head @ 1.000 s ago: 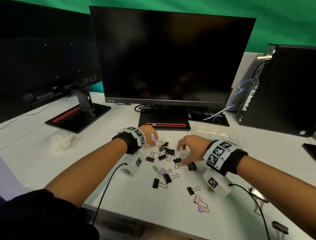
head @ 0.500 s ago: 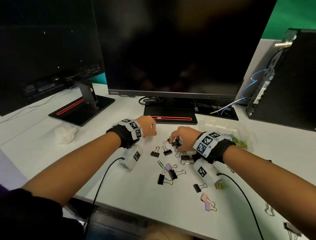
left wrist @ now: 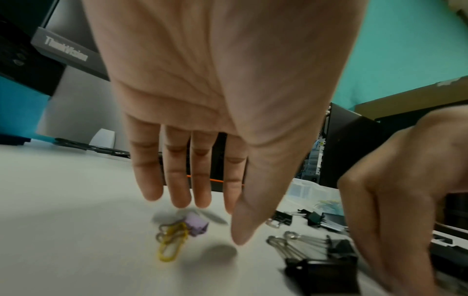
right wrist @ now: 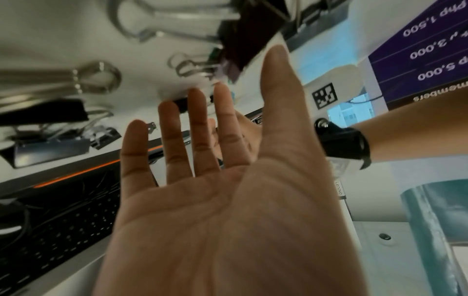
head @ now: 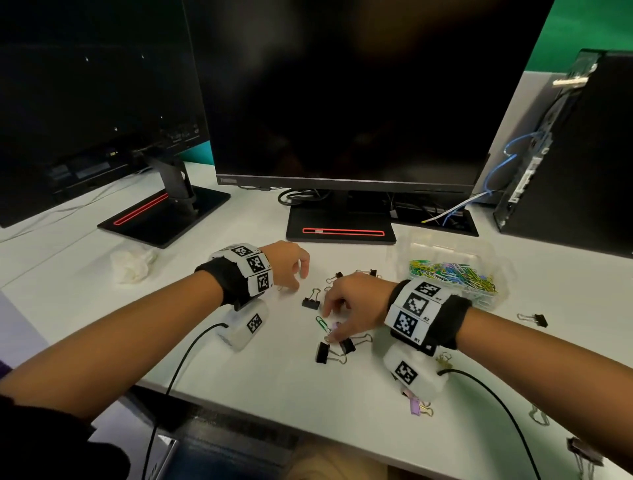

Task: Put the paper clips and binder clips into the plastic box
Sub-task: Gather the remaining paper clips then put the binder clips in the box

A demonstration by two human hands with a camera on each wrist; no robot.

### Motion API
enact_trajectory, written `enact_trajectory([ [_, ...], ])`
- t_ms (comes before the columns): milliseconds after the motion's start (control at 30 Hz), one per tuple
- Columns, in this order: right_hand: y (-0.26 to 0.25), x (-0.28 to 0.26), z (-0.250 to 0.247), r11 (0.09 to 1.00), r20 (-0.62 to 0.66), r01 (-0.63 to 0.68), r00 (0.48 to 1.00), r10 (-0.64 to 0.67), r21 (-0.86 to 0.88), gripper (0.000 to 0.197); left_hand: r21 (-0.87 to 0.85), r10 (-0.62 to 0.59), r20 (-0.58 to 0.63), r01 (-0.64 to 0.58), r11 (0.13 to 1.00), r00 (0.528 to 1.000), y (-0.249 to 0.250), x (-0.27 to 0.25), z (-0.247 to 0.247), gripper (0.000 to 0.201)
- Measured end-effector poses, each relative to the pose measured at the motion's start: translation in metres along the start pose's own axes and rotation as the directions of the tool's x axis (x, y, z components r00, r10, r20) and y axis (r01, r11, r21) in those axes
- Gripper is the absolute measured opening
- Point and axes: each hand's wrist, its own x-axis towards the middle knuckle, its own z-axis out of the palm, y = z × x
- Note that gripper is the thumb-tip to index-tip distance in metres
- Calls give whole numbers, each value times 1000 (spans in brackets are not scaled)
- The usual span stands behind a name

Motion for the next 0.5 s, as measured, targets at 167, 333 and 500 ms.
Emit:
enact_trajectory([
  [167,1,2,2,999,-8,9,1000,-9,42,17,-21,112,52,-111,994,992,11,-9,2,34],
  [333,10,-5,-2,996,-36,-50,998,53,69,10,-40,205,92,-202,979,974,26,-19,5,34],
  [500,32,-15,-9,981,-99,-130,984,145,145,3,-39,241,106,-238,970,965,35,-27,10,30],
])
